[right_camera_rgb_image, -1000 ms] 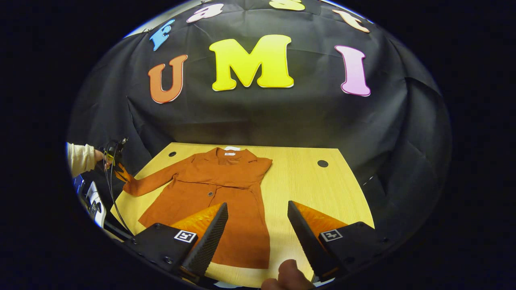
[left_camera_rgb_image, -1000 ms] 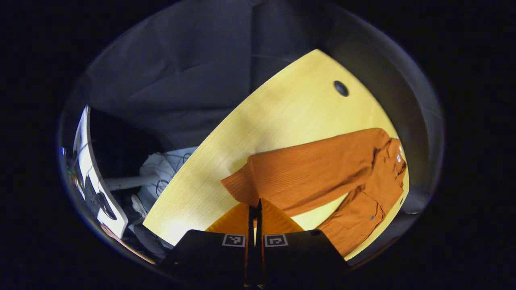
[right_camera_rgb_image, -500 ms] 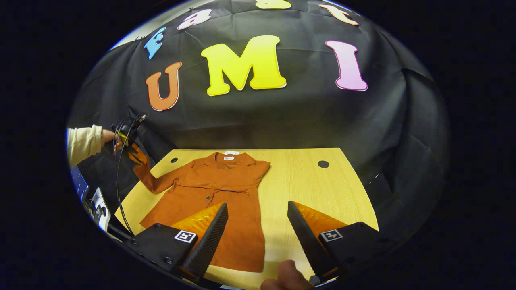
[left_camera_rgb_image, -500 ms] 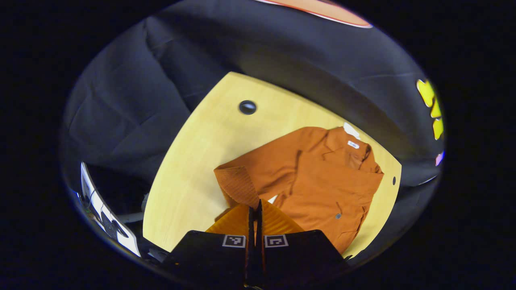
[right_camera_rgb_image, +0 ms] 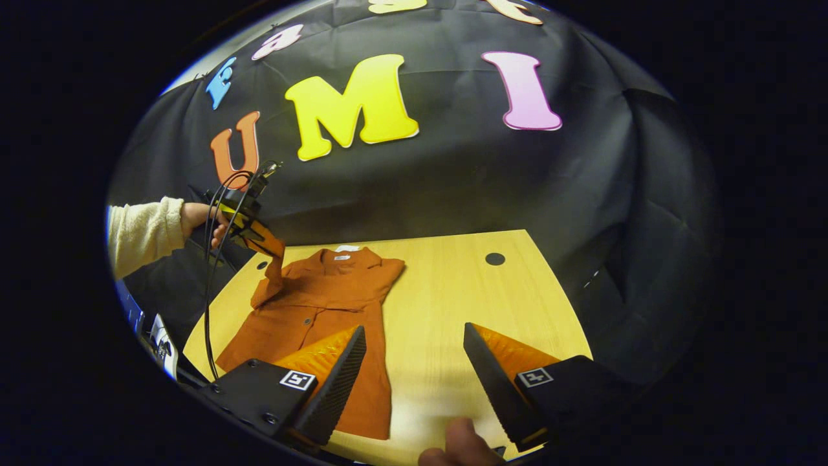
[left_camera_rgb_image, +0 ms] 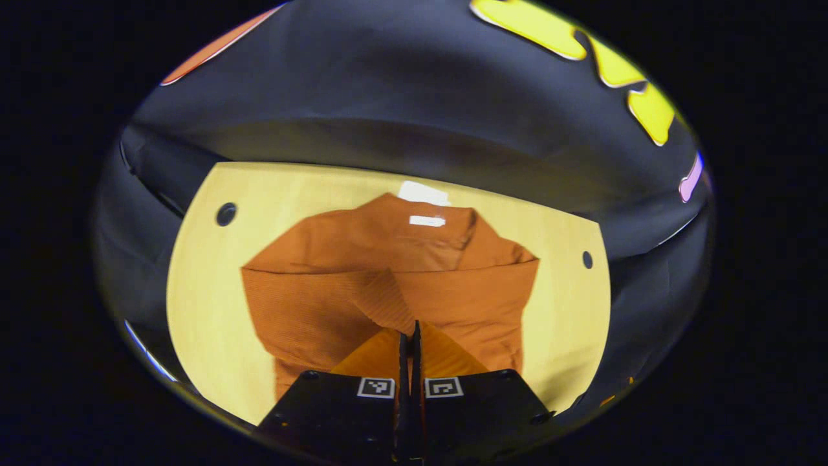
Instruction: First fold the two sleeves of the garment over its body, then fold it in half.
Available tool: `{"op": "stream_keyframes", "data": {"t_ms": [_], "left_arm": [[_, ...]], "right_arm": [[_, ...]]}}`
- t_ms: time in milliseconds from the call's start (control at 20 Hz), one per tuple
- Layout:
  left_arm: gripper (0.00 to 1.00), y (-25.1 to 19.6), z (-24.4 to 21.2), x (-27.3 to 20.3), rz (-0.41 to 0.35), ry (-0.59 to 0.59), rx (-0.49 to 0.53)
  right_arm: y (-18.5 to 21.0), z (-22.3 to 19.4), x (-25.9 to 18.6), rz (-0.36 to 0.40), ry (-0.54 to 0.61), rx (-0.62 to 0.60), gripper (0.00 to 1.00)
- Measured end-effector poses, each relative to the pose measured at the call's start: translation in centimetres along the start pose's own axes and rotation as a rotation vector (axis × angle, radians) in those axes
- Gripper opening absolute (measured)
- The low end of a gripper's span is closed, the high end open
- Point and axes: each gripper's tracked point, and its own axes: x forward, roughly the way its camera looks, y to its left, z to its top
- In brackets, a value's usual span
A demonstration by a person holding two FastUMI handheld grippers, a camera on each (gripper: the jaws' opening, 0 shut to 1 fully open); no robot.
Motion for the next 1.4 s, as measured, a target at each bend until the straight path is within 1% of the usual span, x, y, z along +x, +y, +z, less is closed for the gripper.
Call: {"op": "stream_keyframes", "data": {"t_ms": [50, 150, 300, 350, 400, 450, 500, 550, 600, 650, 700, 750, 800, 850, 900, 1000, 1050, 1100, 1150, 1250, 1300, 1350, 1400], "left_arm": [[0.03, -2.1, -0.2, 1.2, -0.016, -0.004, 0.012], [0.03, -5.4, -1.3, 3.5, -0.034, 0.011, 0.04], [0.03, -9.8, -3.0, 6.4, -0.074, 0.049, 0.027], [0.03, -11.0, -3.4, 7.0, -0.085, 0.057, 0.022], [0.03, -12.0, -3.6, 7.7, -0.093, 0.063, 0.024], [0.0, -12.6, -3.7, 8.2, -0.09, 0.06, 0.034], [0.04, -13.0, -3.4, 8.5, -0.099, 0.051, 0.046], [0.06, -13.7, -3.4, 9.0, -0.118, 0.041, 0.056], [0.17, -14.6, -3.3, 8.8, -0.162, 0.039, 0.053], [0.22, -15.4, -3.3, 8.4, -0.197, 0.039, 0.05], [0.39, -16.0, -3.0, 7.9, -0.209, 0.023, 0.053], [0.55, -16.2, -2.8, 7.8, -0.213, 0.007, 0.053], [0.43, -15.9, -2.7, 7.5, -0.215, -0.012, 0.056], [0.53, -15.3, -2.6, 7.0, -0.203, -0.028, 0.067], [0.69, -14.6, -3.3, 6.3, -0.198, -0.045, 0.087], [1.0, -12.5, -3.2, 5.1, -0.16, -0.095, 0.136], [1.0, -11.3, -3.3, 4.3, -0.142, -0.14, 0.15], [1.0, -10.2, -3.4, 3.5, -0.121, -0.187, 0.159], [1.0, -8.8, -3.6, 2.6, -0.101, -0.227, 0.16], [1.0, -5.0, -4.4, 1.1, -0.044, -0.304, 0.161], [1.0, -3.0, -5.1, 0.7, -0.012, -0.332, 0.161], [1.0, -1.0, -6.1, 0.0, 0.02, -0.347, 0.161], [1.0, 1.1, -7.0, -0.4, 0.055, -0.36, 0.161]], "right_arm": [[-0.7, 0.1, -0.2, -0.005, -0.009, 0.015, 0.97], [-2.8, -0.6, -0.1, -0.039, 0.001, 0.028, 0.97], [-4.5, -1.9, -0.7, -0.071, 0.02, 0.036, 0.97], [-5.1, -2.2, -1.2, -0.085, 0.022, 0.032, 0.94], [-5.6, -2.7, -1.4, -0.098, 0.026, 0.029, 0.94], [-6.0, -3.2, -1.7, -0.108, 0.031, 0.031, 0.97], [-6.0, -3.6, -2.1, -0.113, 0.036, 0.036, 0.97], [-6.0, -3.8, -2.5, -0.117, 0.038, 0.039, 0.97], [-6.0, -4.1, -2.7, -0.125, 0.039, 0.037, 0.97], [-6.1, -4.3, -2.9, -0.132, 0.04, 0.029, 0.97], [-6.0, -4.5, -3.0, -0.136, 0.041, 0.018, 0.94], [-5.9, -4.7, -3.0, -0.136, 0.046, 0.008, 0.94], [-5.5, -4.9, -2.9, -0.133, 0.052, 0.001, 0.94], [-5.2, -4.9, -3.0, -0.129, 0.054, -0.004, 0.94], [-4.7, -4.8, -2.9, -0.12, 0.053, -0.005, 0.97], [-3.4, -4.8, -2.5, -0.101, 0.056, -0.01, 0.97], [-2.8, -4.8, -2.4, -0.091, 0.058, -0.018, 0.97], [-2.1, -4.8, -2.1, -0.082, 0.06, -0.028, 0.94], [-1.4, -4.9, -1.8, -0.073, 0.063, -0.039, 0.97], [0.3, -5.6, -1.2, -0.049, 0.08, -0.066, 0.97], [1.1, -5.8, -0.8, -0.043, 0.082, -0.092, 0.97], [1.8, -6.0, -0.6, -0.035, 0.086, -0.115, 0.94], [2.8, -6.4, -0.2, -0.022, 0.093, -0.139, 0.97]]}}
